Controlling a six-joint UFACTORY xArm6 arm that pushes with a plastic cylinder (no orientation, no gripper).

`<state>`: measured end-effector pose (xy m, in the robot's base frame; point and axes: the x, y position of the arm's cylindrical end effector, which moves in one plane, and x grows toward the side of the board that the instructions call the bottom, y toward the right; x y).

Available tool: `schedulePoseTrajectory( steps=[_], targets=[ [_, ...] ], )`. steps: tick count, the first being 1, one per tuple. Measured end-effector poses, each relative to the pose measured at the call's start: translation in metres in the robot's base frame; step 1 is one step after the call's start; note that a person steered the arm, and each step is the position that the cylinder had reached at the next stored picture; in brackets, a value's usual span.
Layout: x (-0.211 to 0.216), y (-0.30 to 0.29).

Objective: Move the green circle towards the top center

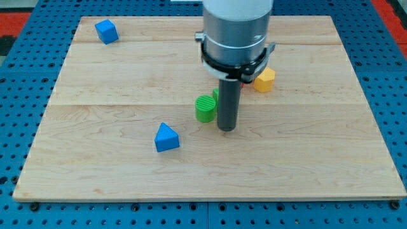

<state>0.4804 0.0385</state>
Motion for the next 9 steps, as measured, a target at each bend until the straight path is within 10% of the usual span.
schedulePoseTrajectory(
  steps=[4, 9],
  targets=[
    [-0.080, -0.191],
    [-0.097, -0.086]
  ],
)
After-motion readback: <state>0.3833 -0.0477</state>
